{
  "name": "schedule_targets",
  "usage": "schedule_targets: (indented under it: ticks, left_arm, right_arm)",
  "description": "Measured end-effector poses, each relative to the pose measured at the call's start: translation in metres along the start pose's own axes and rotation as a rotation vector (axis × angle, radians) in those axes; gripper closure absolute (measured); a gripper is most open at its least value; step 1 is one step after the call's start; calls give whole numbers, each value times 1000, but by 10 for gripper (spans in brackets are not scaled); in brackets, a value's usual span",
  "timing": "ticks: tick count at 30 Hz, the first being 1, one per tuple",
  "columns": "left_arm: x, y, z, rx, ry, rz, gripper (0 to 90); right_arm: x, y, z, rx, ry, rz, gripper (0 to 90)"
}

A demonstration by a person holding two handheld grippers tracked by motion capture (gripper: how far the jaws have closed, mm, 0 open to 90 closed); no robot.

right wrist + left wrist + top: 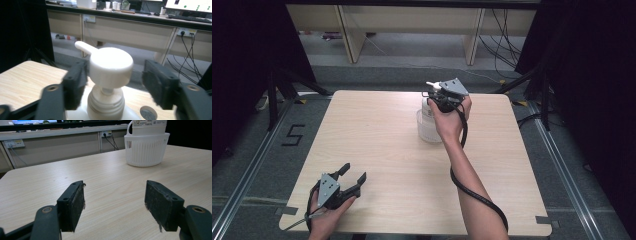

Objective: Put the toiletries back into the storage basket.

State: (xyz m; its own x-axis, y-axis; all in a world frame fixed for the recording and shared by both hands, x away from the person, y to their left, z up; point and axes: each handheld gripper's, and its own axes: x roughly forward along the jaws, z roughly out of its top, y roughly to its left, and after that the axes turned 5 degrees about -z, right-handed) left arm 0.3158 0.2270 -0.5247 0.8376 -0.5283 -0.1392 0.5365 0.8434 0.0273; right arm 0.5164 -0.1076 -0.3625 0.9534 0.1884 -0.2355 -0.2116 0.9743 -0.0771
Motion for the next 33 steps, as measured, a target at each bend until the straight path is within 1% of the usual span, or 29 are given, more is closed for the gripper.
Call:
schedule_targets:
  ticks: [1, 2, 3, 5, 6, 7, 8, 9, 10, 11, 12, 13, 15, 16, 18, 19, 20, 21, 22, 23, 25, 26, 27, 28, 29, 30, 32, 33]
  left_arm:
    - [0, 0, 0, 0, 0, 0, 316]
    - [0, 0, 0, 0, 0, 0, 316]
    - [0, 0, 0, 0, 0, 0, 316]
    - [0, 0, 0, 0, 0, 1, 316]
    - [0, 0, 0, -4, -3, 2, 316]
    - [0, 0, 0, -3, -1, 2, 316]
    - [0, 0, 0, -3, -1, 2, 316]
    - [0, 0, 0, -4, -2, 2, 316]
    - [0, 0, 0, -2, -1, 2, 316]
    - [0, 0, 0, -2, -1, 2, 316]
    - [0, 0, 0, -2, -1, 3, 316]
    - [0, 0, 0, -3, -1, 3, 316]
    - [0, 0, 0, -5, -1, 4, 315]
    - [0, 0, 0, -6, -1, 5, 315]
    - [0, 0, 0, -5, -1, 5, 315]
    - [0, 0, 0, -5, -1, 5, 315]
    - [0, 0, 0, -5, -1, 5, 315]
    - [0, 0, 0, -5, -1, 5, 315]
    - [0, 0, 0, -5, -1, 6, 315]
    - [0, 0, 0, -6, -1, 6, 315]
    - [0, 0, 0, -6, 0, 8, 315]
    - [0, 0, 0, -12, -1, 10, 315]
    - [0, 0, 0, -12, -1, 10, 314]
    - [0, 0, 0, -12, -1, 11, 314]
    - [0, 0, 0, -12, -1, 11, 314]
    - [0, 0, 0, -13, -1, 12, 314]
    - [0, 0, 0, -12, 0, 12, 313]
    - [0, 0, 0, -11, 1, 12, 313]
  right_arm:
    - [0, -1, 0, -13, 0, -1, 325]
    - [-1, -1, 0, 4, 19, 2, 290]
    - [-1, -2, -1, 1, 23, -6, 260]
    - [-3, -3, -1, 12, 32, -5, 246]
    - [-4, -4, -1, 0, 27, -2, 241]
    - [-5, -4, -1, 7, 34, 6, 237]
    - [-6, -5, -1, -7, 32, 7, 235]
    - [-7, -6, -1, -11, 31, 10, 234]
    - [-9, -6, -2, 1, 34, 16, 232]
    - [-11, -7, -1, -5, 33, 14, 232]
    - [-13, -8, -1, 0, 34, 18, 232]
    - [-15, -10, -1, -9, 31, 25, 231]
    - [-19, -11, -2, 4, 33, 33, 229]
    - [-22, -12, -3, 1, 33, 31, 228]
    - [-26, -16, -4, -20, 34, 44, 227]
    - [-26, -16, -4, -20, 34, 44, 227]
    - [-32, -19, -7, -24, 34, 50, 224]
    - [-34, -20, -8, -22, 37, 52, 223]
    - [-36, -21, -10, -10, 36, 60, 221]
    - [-39, -23, -12, -23, 43, 67, 220]
    - [-41, -25, -14, -18, 37, 75, 218]
    - [-47, -29, -18, -13, 33, 91, 216]
    - [-50, -30, -19, -7, 46, 92, 216]
    - [-53, -33, -21, -9, 36, 93, 216]
    - [-53, -33, -21, -9, 36, 93, 216]
    - [-58, -38, -24, -9, 43, 91, 214]
    - [-62, -40, -27, 4, 41, 91, 215]
    - [-66, -42, -29, -3, 41, 88, 215]
